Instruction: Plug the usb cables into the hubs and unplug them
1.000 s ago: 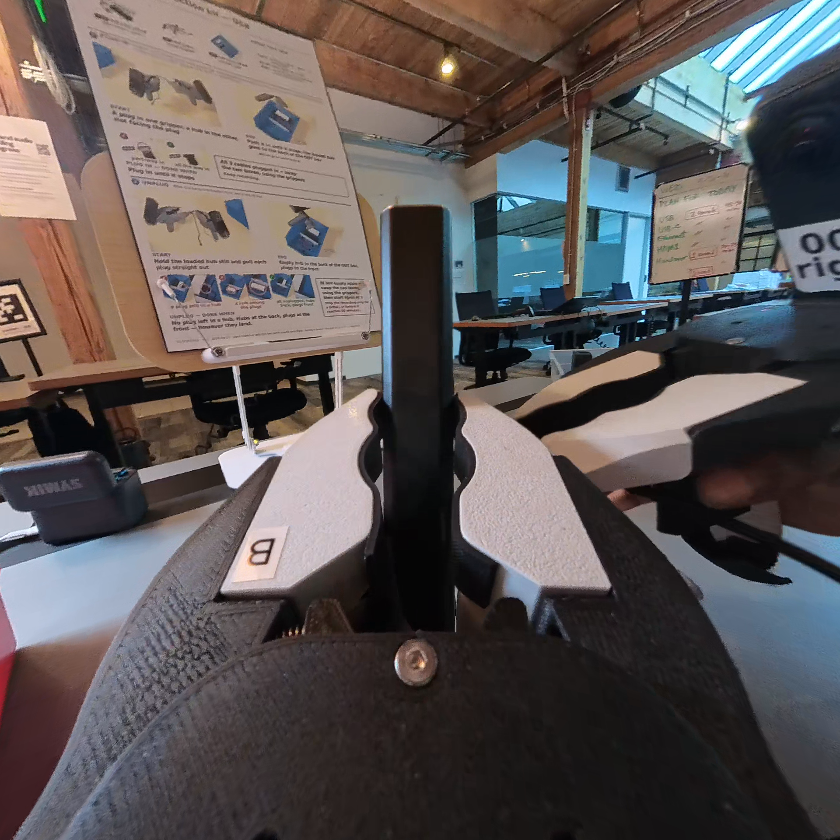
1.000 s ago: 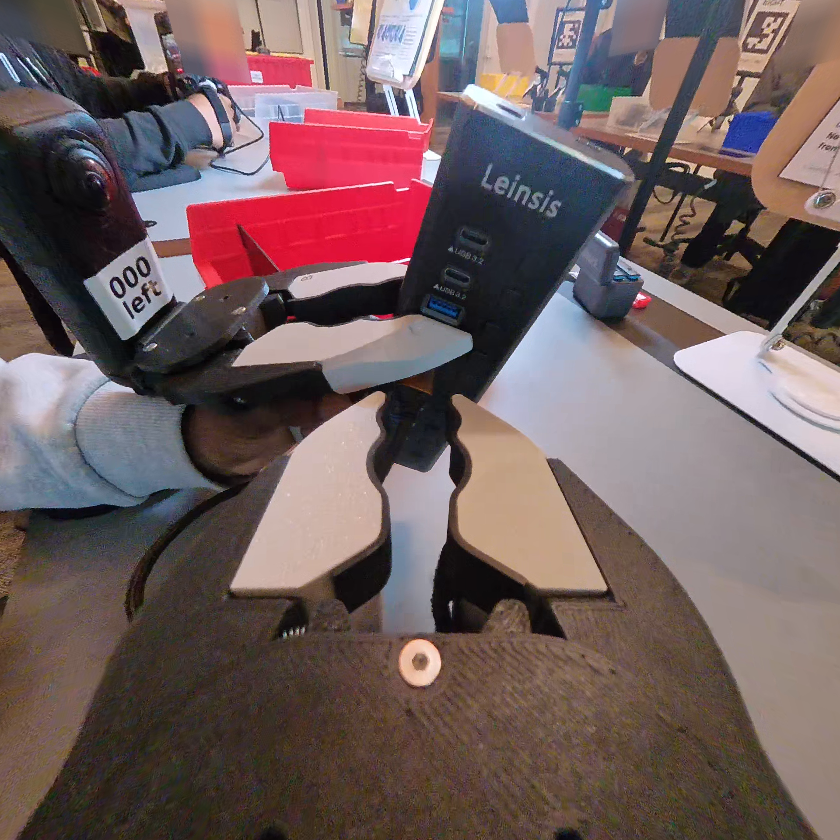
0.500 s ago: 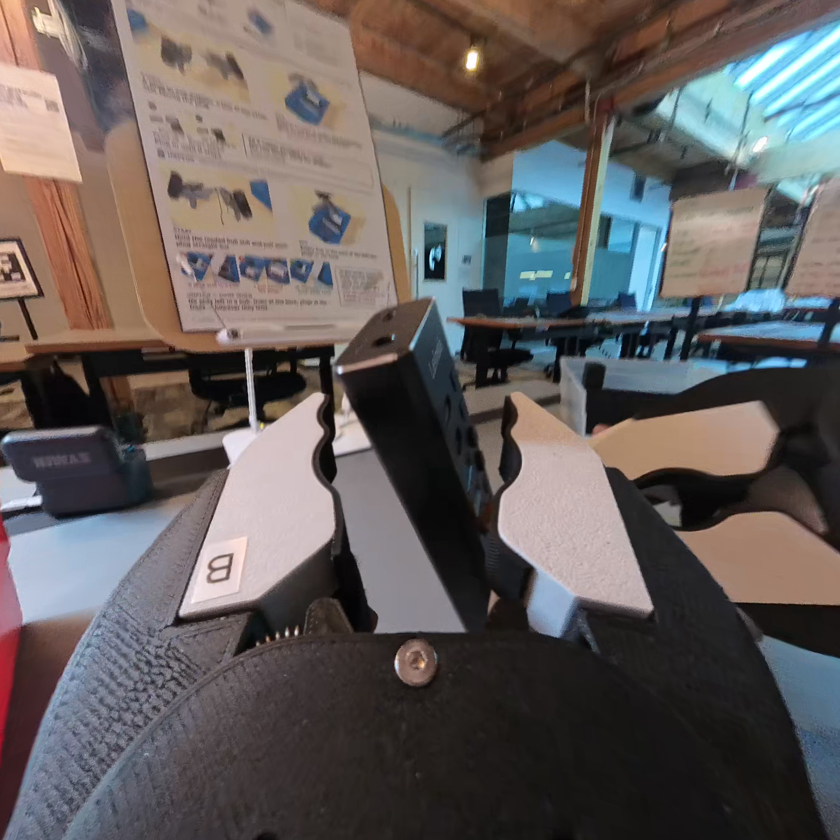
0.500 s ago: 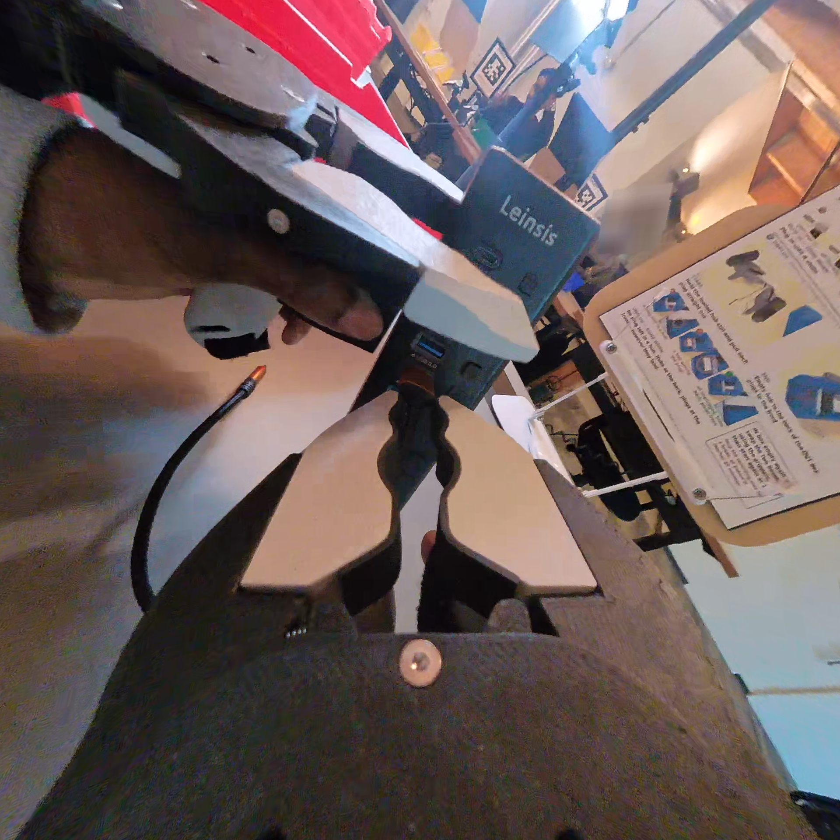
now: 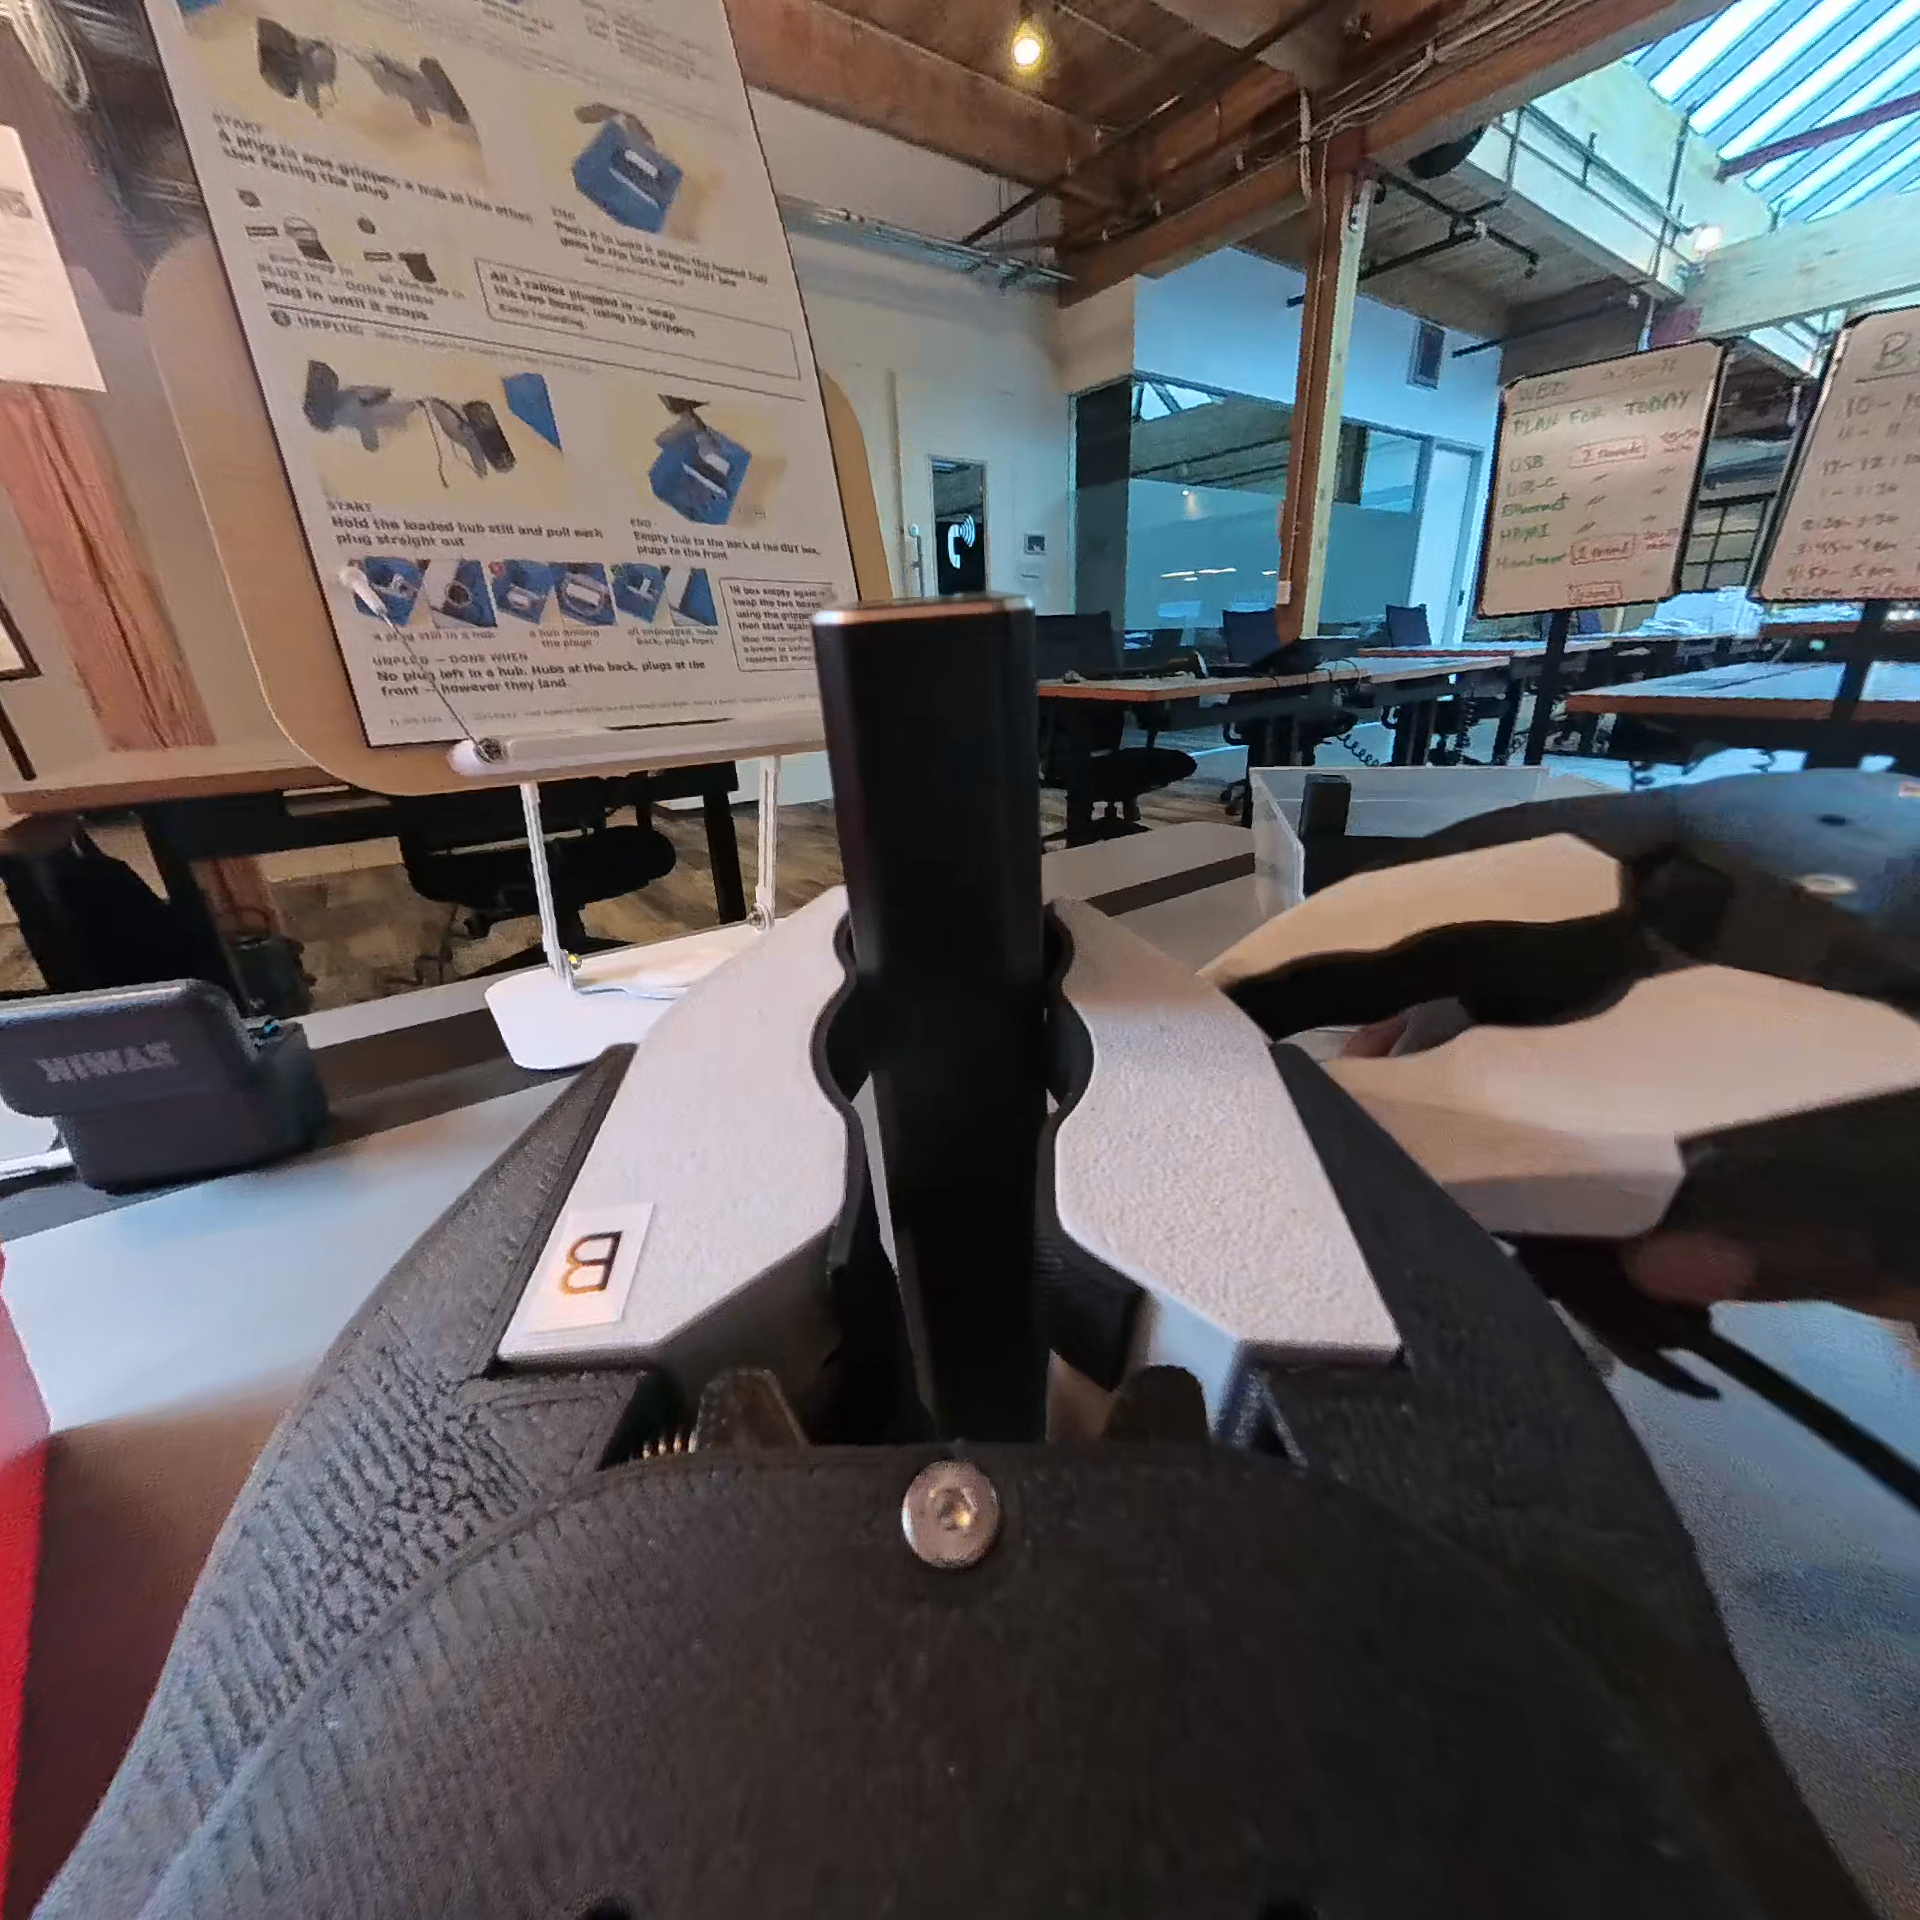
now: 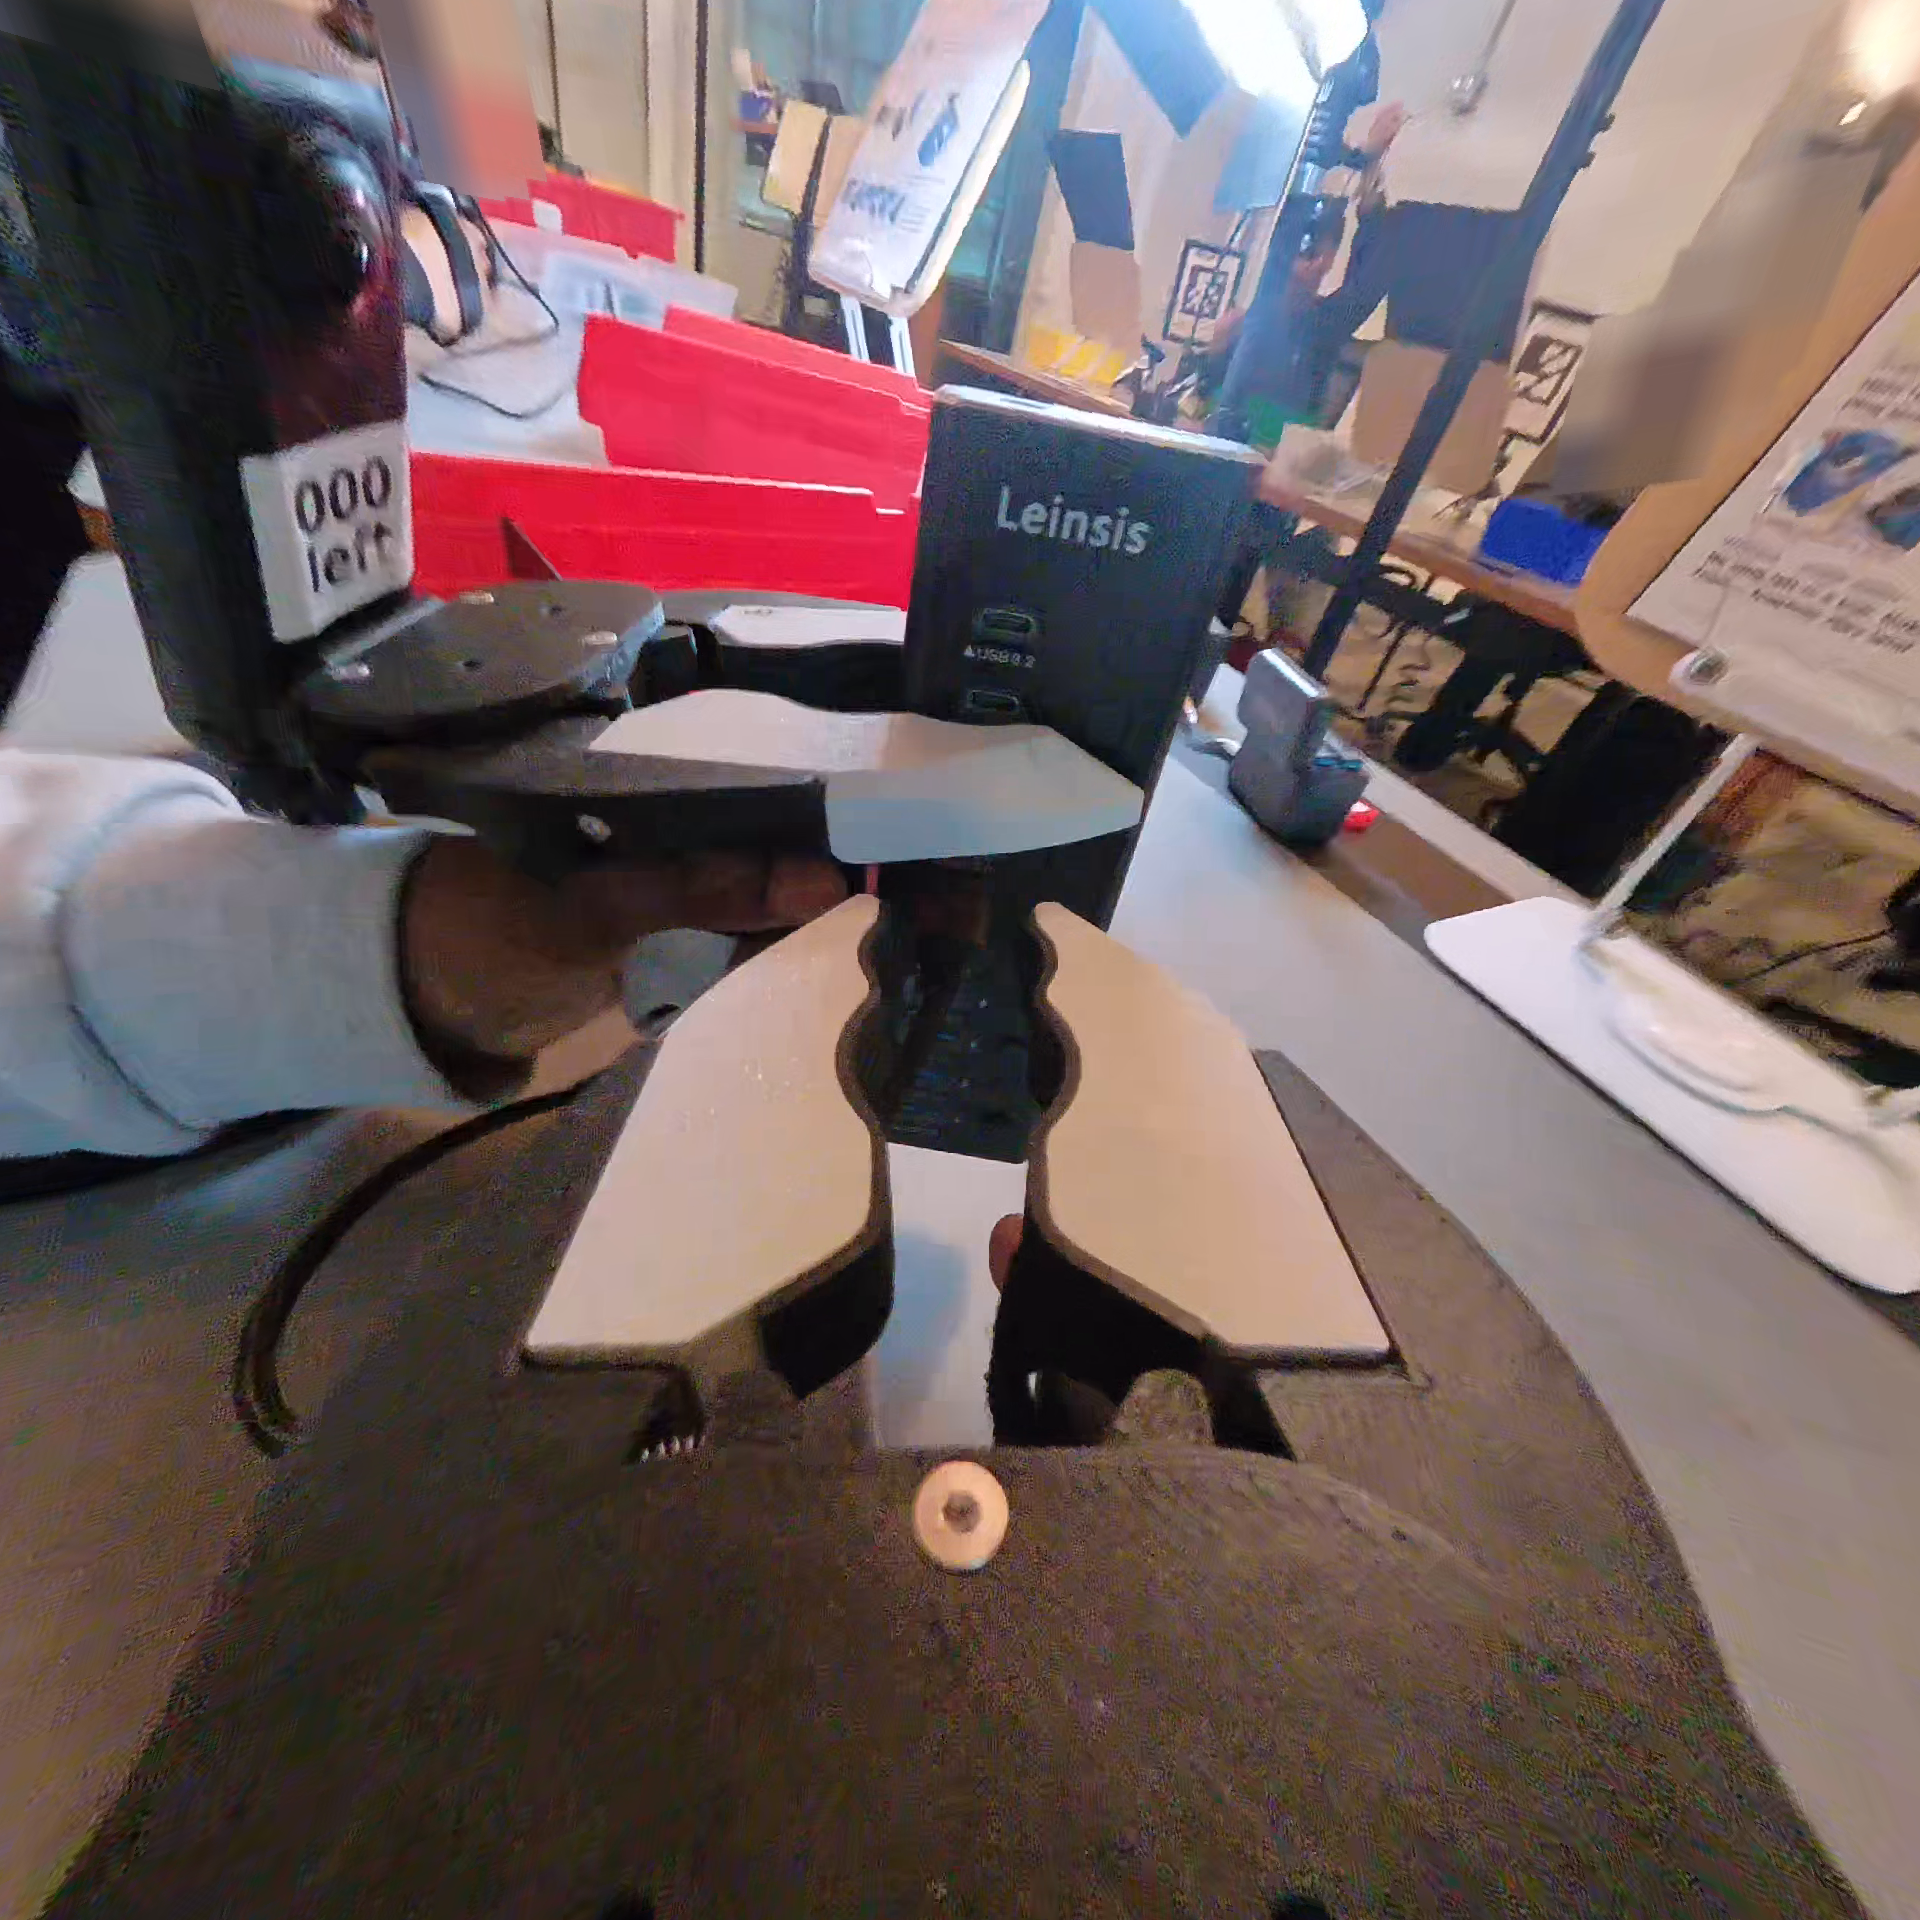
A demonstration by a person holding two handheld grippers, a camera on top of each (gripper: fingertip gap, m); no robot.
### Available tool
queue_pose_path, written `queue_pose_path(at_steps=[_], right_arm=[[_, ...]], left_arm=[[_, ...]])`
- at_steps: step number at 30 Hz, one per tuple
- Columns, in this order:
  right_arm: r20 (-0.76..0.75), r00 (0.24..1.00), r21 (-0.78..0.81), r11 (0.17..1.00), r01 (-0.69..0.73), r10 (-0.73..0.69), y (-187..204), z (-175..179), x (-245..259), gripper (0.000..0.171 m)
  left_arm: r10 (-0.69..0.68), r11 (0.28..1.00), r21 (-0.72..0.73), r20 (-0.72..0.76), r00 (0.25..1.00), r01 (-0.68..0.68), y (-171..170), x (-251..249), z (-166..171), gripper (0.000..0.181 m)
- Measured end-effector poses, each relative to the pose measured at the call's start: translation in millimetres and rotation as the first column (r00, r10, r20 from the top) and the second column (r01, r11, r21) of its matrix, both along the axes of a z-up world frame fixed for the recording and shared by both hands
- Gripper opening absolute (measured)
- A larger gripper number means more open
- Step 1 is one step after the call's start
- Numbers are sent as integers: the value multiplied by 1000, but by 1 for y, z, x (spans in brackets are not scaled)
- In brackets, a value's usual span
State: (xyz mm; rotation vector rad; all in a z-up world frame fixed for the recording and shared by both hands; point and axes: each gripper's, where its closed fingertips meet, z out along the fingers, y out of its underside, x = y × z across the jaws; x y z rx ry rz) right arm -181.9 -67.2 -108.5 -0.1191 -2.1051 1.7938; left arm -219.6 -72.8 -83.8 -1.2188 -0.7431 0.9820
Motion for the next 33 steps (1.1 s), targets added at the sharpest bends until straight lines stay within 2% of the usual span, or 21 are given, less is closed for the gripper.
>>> queue_pose_path(at_steps=[2, 4, 12, 16, 18, 20, 22, 23, 24, 27, 30, 33], right_arm=[[110, 994, 2, 1000, -23, 22, -1, -5, 0, 27], [151, 988, 39, 999, -27, 20, -2, -13, -1, 29], [132, 991, 15, 1000, -11, 9, -8, -12, 0, 17], [126, 992, 3, 1000, 4, -4, -8, -12, -1, 16], [78, 996, -1, 999, 34, -34, -8, -8, -1, 16], [-30, 996, 26, 996, 85, -84, -8, -4, 1, 16], [-191, 974, 34, 991, 131, -122, 1, 2, 7, 16], [-234, 965, 20, 991, 130, -122, 3, 7, 10, 16], [-231, 968, 12, 995, 100, -95, 1, 11, 14, 16], [-239, 962, -33, 991, 126, -131, 17, 36, -5, 16], [-220, 949, -149, 969, 198, -228, 66, 80, -37, 16], [-264, 911, -265, 932, 247, -317, 124, 143, -65, 16]], left_arm=[[-7, 1000, 6, -22, 1000, 7, 1, 2, 2, 30], [-4, 1000, -7, -47, 999, 3, 2, 4, 4, 30], [-21, 1000, -25, -69, 997, 19, 7, 7, 5, 29], [0, 998, -66, -84, 996, -6, 7, 6, 5, 29], [26, 992, -118, -130, 991, -41, 6, 8, 10, 30], [105, 984, -128, -161, 981, -126, -6, 5, 16, 30], [345, 934, -48, -134, 929, -353, -69, -7, 23, 30], [345, 939, 38, -86, 935, -343, -85, -5, 26, 30], [272, 961, 83, -100, 957, -264, -76, 2, 31, 30], [134, 991, 32, -156, 979, -130, -26, 12, 35, 29], [36, 999, 21, -208, 977, -32, -10, 17, 41, 29], [18, 1000, 27, -125, 992, -15, -9, 13, 21, 29]])
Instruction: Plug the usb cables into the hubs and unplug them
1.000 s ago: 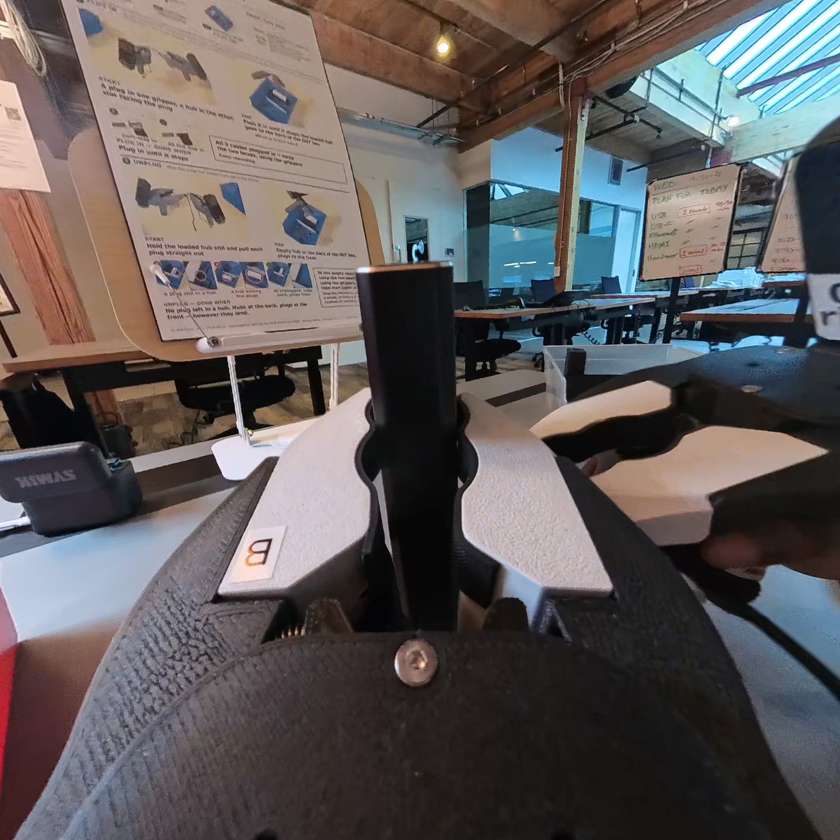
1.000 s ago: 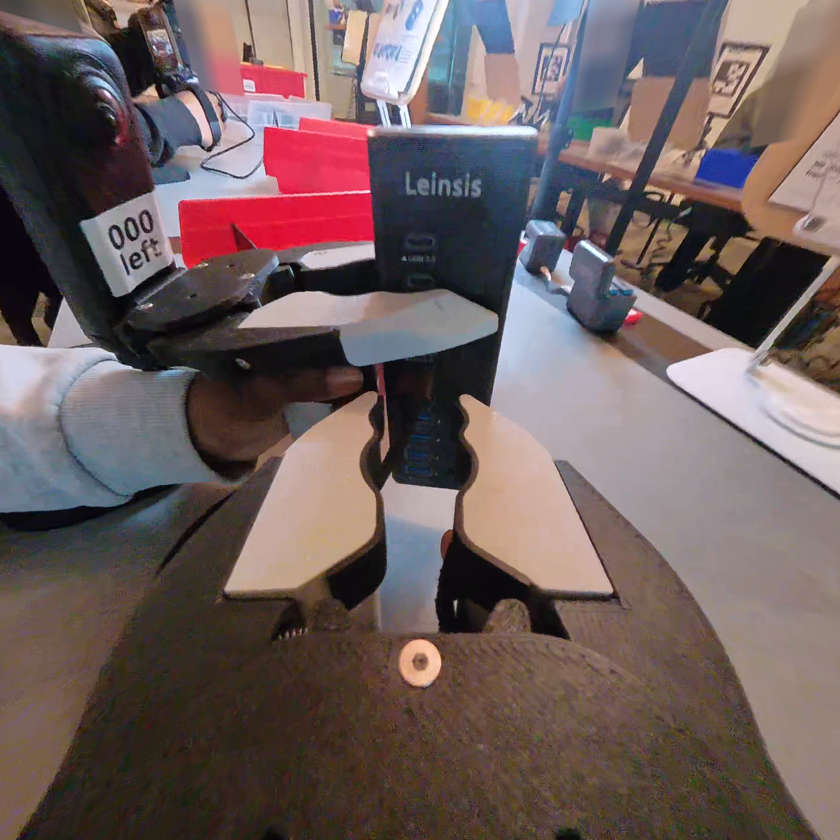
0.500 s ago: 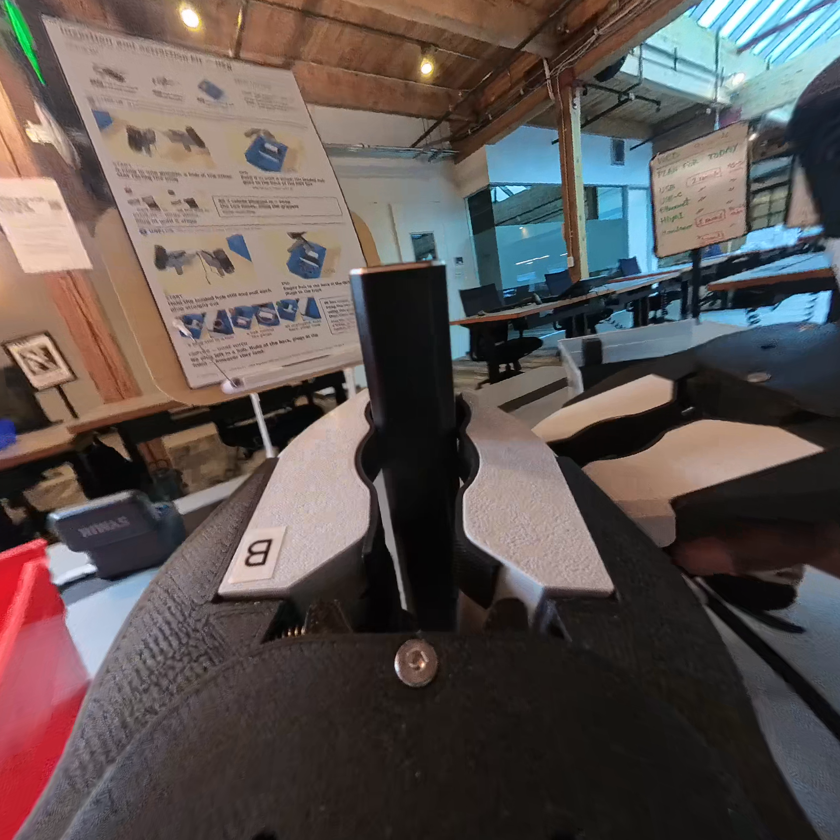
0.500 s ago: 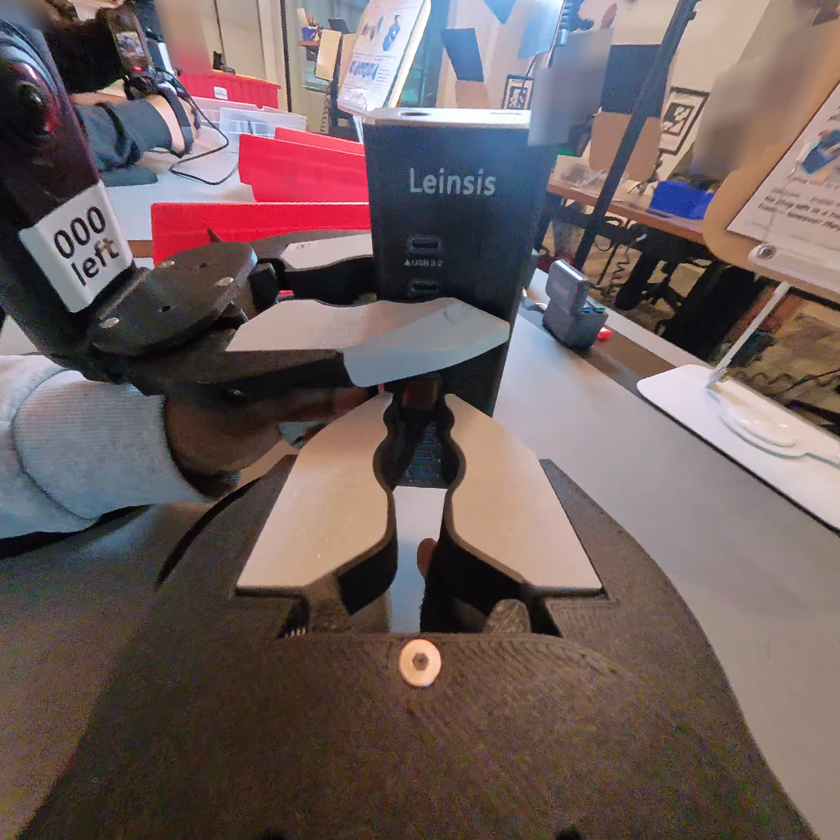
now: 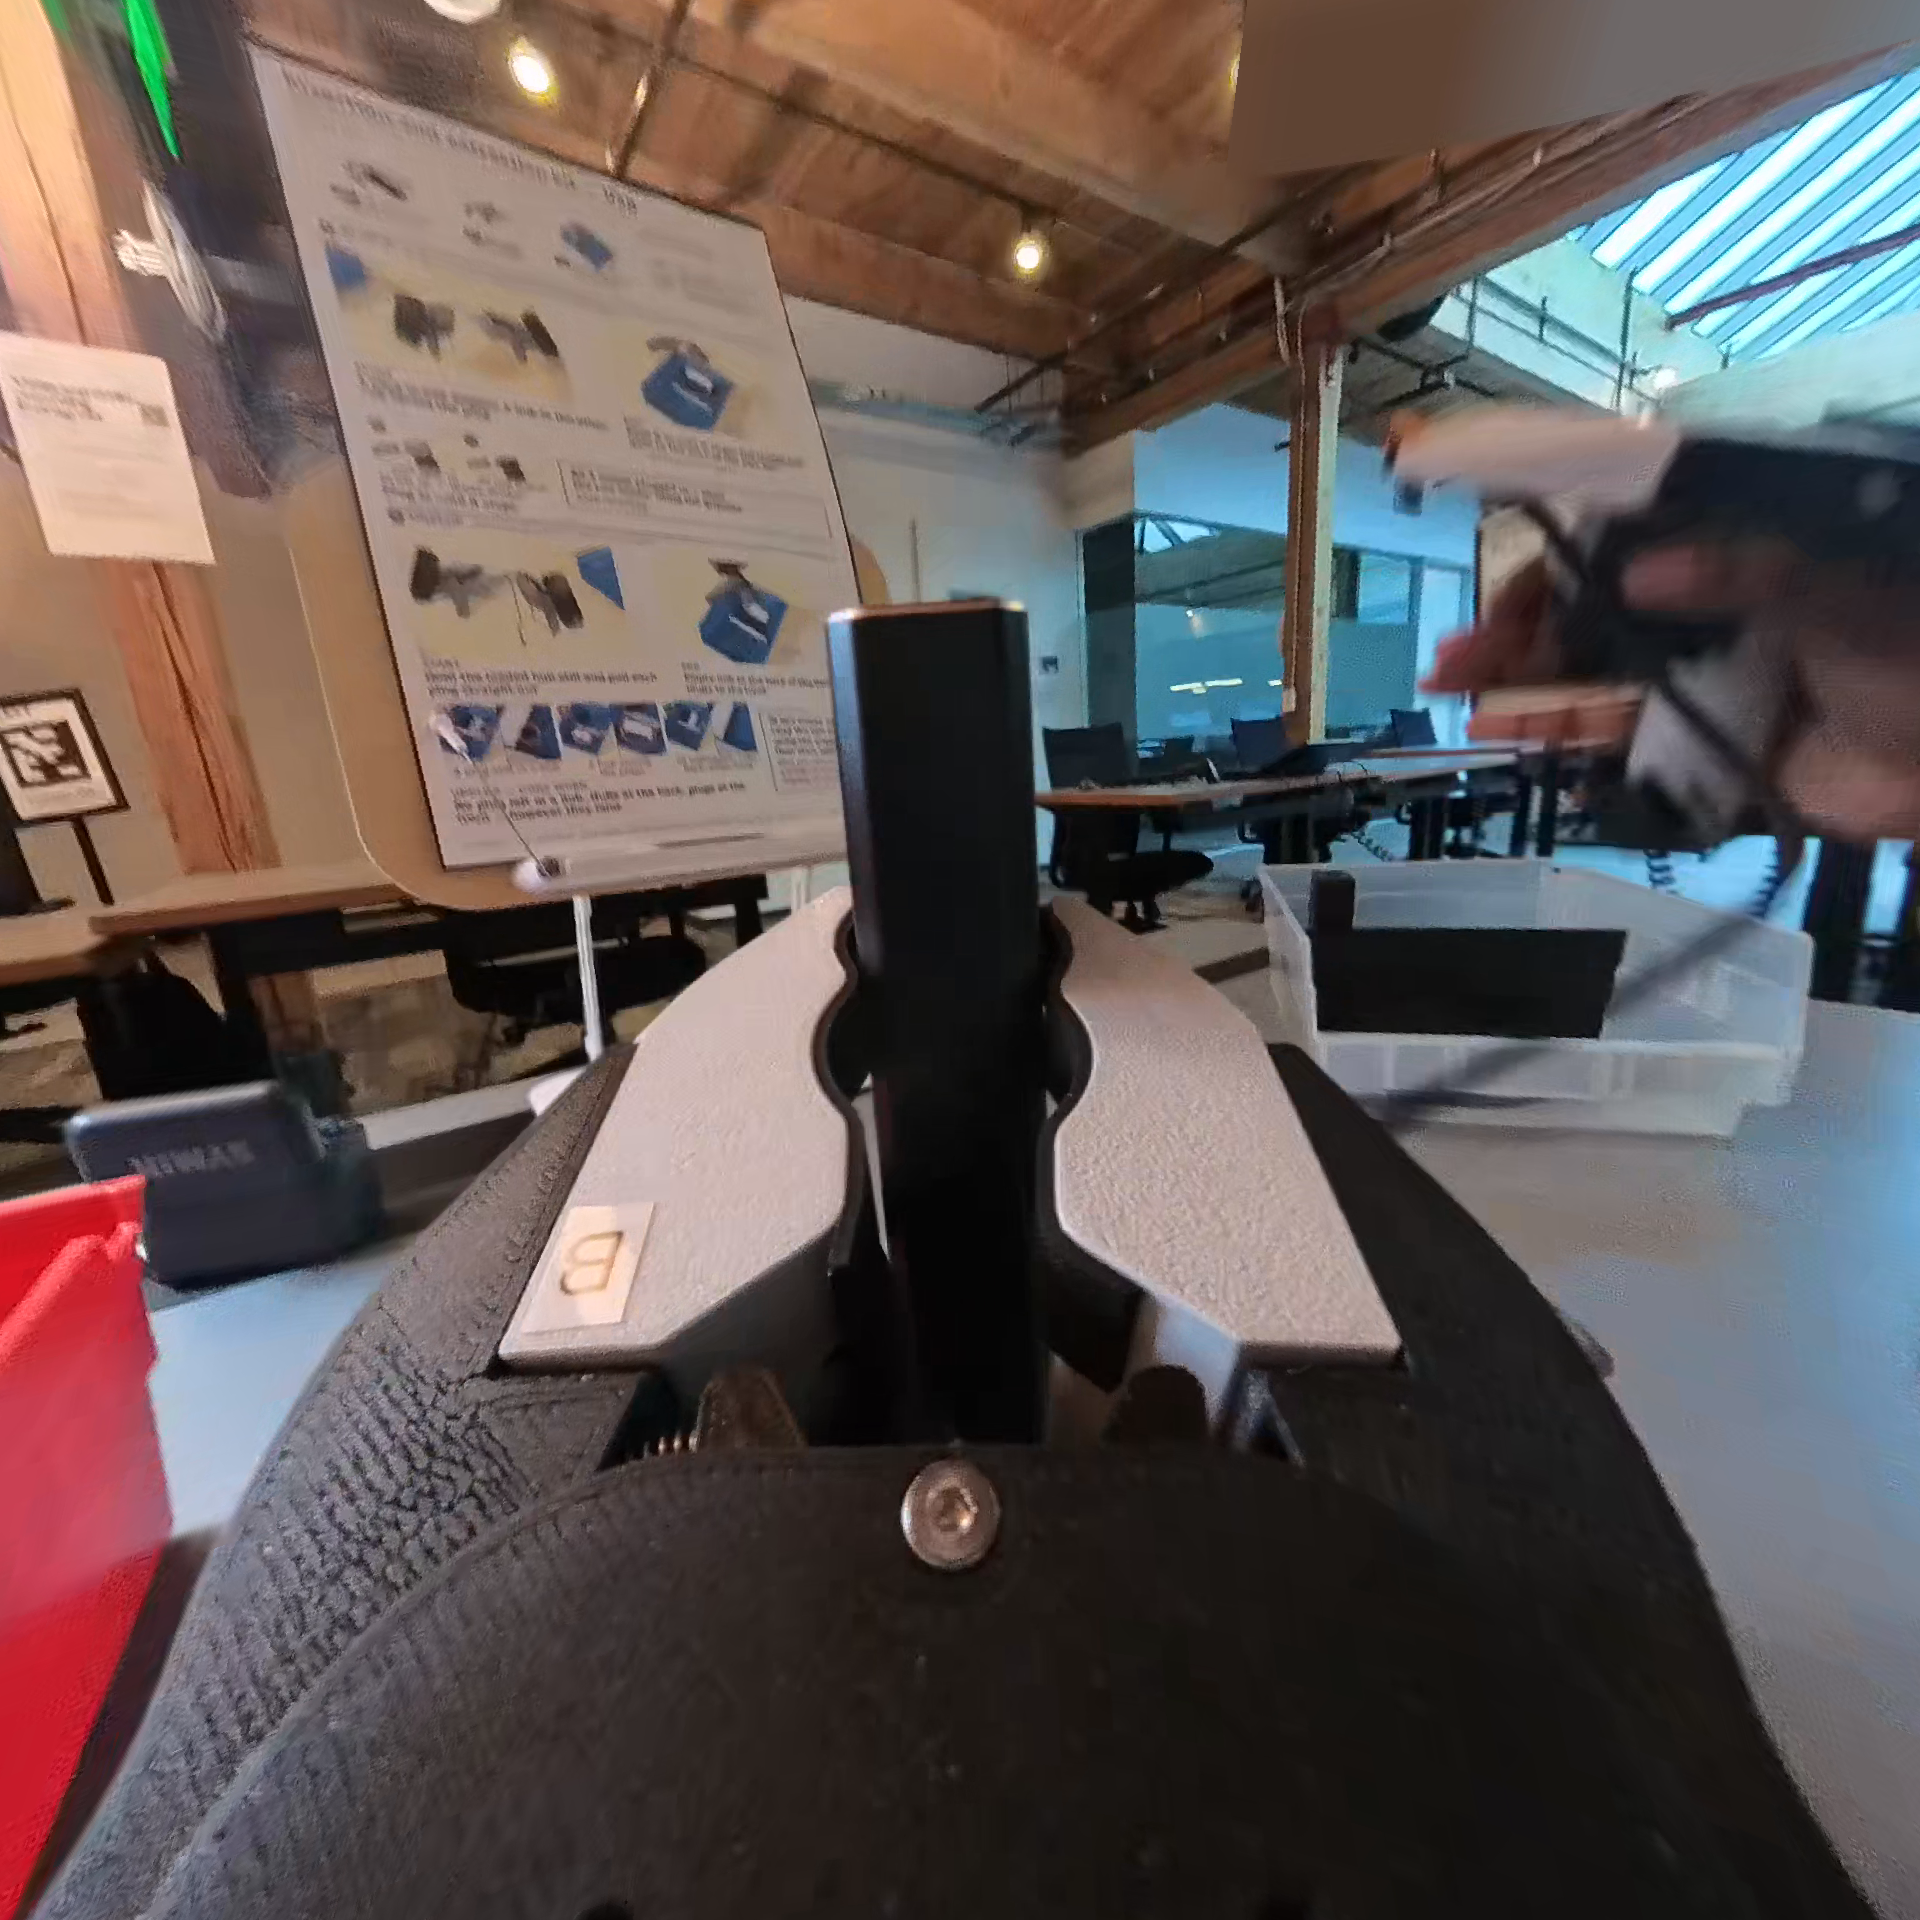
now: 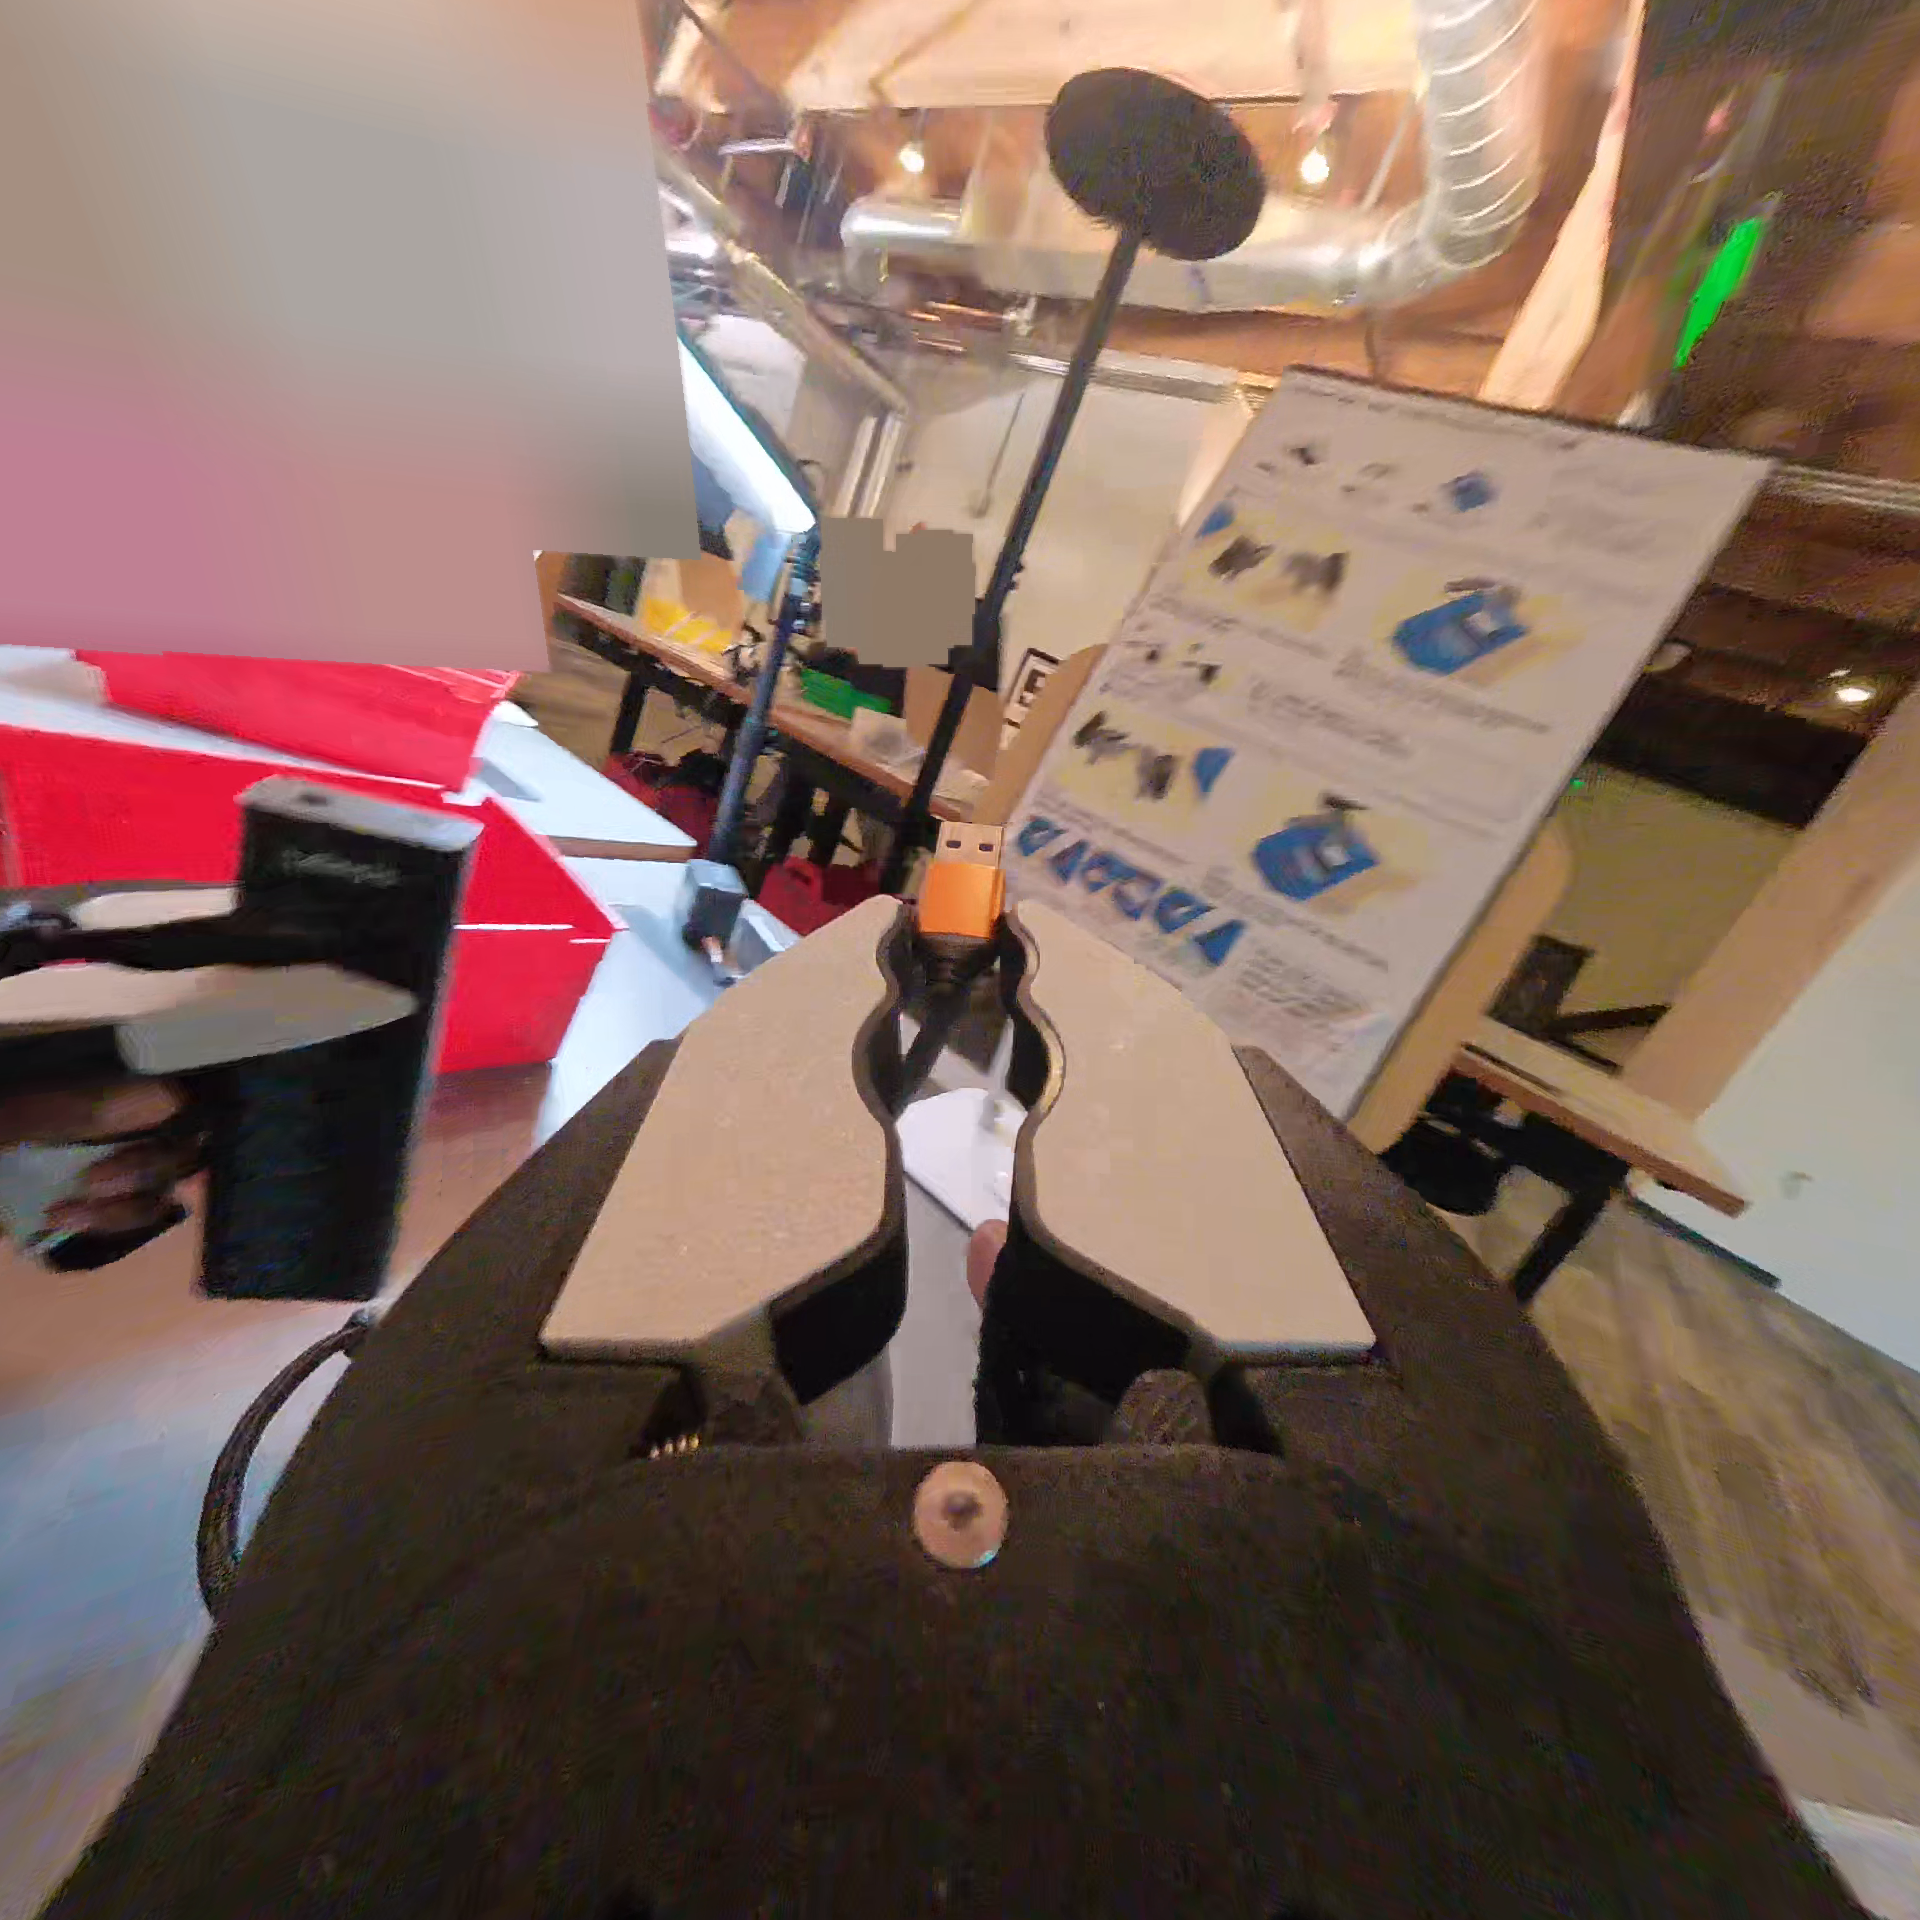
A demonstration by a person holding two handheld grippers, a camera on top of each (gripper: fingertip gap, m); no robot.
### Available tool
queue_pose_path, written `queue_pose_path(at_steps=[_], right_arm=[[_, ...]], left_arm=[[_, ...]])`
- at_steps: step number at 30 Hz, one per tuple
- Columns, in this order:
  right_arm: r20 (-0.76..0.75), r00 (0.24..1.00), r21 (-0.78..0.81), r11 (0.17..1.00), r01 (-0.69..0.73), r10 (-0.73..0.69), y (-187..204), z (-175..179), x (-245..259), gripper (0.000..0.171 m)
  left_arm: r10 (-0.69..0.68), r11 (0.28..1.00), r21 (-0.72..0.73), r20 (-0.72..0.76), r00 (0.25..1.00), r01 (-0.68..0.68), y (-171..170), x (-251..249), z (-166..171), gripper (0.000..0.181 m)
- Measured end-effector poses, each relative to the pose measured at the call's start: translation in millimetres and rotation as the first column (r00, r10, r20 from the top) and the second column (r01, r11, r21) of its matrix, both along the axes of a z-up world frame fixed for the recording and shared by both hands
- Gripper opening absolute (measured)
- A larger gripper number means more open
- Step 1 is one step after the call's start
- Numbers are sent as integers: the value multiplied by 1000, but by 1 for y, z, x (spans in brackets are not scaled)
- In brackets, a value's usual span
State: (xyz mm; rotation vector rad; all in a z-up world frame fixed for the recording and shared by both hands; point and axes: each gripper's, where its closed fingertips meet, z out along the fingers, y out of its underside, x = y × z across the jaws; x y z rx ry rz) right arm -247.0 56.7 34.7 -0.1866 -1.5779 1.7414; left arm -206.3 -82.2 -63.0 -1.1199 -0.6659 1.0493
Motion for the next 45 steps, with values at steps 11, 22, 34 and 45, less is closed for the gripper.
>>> queue_pose_path(at_steps=[11, 22, 34, 45], right_arm=[[-320, 780, -31, 829, 558, -537, 197, 29, -92, 16], [-55, 821, 765, 504, 401, -569, 227, -138, -137, 23], [222, 849, 418, 834, 361, -479, 201, -90, -132, 55], [590, 717, 134, 831, -540, 371, -71, -61, 37, 81]], left_arm=[[-114, 992, -41, 62, 992, 117, 36, -1, -20, 29], [-110, 993, 58, 106, 988, 104, 21, -6, -20, 29], [-143, 987, 86, 124, 982, 132, 22, -7, -20, 30], [101, 931, -349, -28, 995, -104, 34, -5, -30, 30]])
